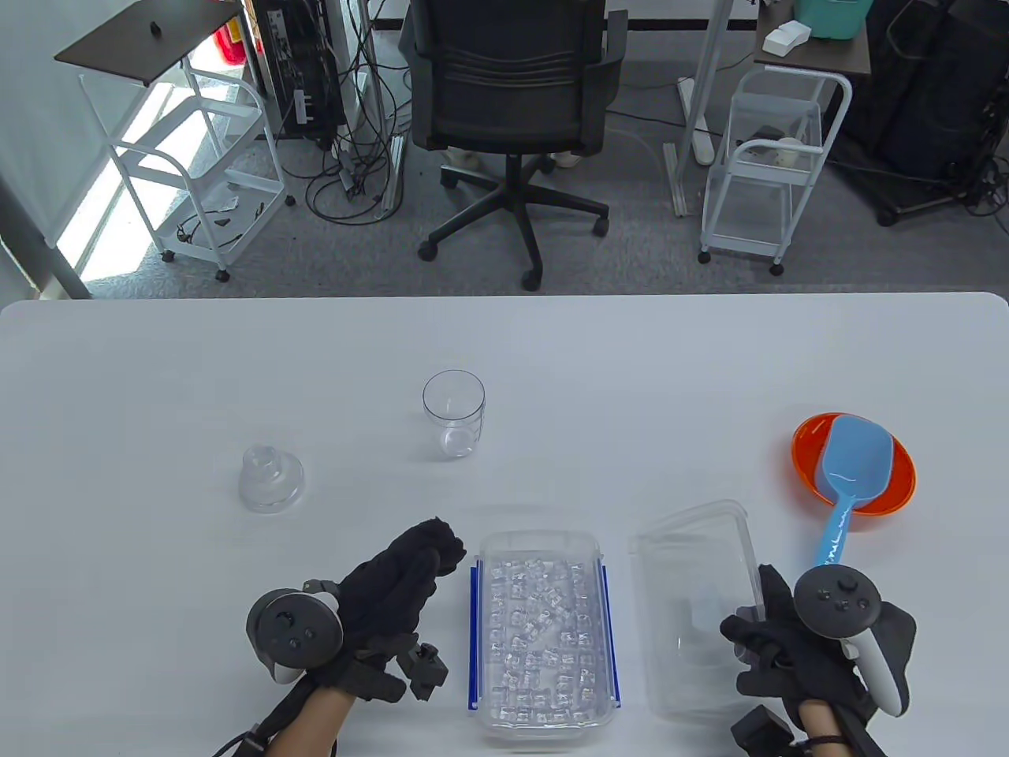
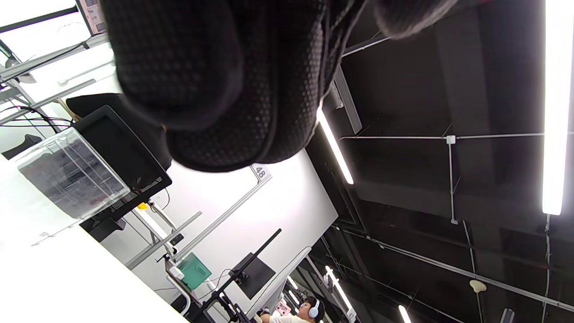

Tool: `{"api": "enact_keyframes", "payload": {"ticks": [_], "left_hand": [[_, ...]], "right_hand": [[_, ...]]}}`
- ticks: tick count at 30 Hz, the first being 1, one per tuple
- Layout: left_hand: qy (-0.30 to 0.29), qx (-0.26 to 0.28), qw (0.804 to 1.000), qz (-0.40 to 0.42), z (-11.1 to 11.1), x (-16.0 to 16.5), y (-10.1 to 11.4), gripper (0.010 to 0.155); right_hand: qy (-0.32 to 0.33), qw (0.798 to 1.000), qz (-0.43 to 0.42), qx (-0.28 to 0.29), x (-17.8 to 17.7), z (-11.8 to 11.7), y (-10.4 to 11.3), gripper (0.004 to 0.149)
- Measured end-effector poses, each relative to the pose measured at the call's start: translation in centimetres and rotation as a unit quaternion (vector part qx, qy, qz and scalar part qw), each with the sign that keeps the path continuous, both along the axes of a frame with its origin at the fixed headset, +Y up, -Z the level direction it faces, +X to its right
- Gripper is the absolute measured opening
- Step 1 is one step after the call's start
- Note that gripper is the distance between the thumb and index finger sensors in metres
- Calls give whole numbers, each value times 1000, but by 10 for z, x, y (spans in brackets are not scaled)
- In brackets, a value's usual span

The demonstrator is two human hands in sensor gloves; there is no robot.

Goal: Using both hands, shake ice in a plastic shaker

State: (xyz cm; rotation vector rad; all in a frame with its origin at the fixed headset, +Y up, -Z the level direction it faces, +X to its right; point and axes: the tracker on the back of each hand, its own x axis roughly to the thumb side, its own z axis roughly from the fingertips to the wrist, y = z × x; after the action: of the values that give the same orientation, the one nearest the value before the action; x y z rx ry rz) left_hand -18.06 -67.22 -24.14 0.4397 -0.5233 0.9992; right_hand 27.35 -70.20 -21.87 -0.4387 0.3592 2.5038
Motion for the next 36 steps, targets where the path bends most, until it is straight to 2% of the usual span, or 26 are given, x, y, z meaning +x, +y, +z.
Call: {"api": "enact_keyframes", "payload": {"ticks": [2,5,13,16,26,36], "left_hand": [[-2,1,1000,-8,0,1,0,57],[-7,3,1000,-19,0,3,0,57],[-14,7,998,-56,0,7,-3,57],[-16,11,998,-64,0,8,-2,57],[-23,12,996,-86,0,10,-4,57],[-27,15,995,-97,0,12,-6,58]], "right_hand": [[3,998,58,-17,-1,-2,-4,80],[9,997,65,-48,-4,-5,-11,81],[20,982,160,-94,-12,-8,-21,82],[34,971,209,-114,-17,-10,-26,82],[46,958,254,-126,-23,-10,-31,81],[69,935,321,-134,-33,-9,-38,78]]}}
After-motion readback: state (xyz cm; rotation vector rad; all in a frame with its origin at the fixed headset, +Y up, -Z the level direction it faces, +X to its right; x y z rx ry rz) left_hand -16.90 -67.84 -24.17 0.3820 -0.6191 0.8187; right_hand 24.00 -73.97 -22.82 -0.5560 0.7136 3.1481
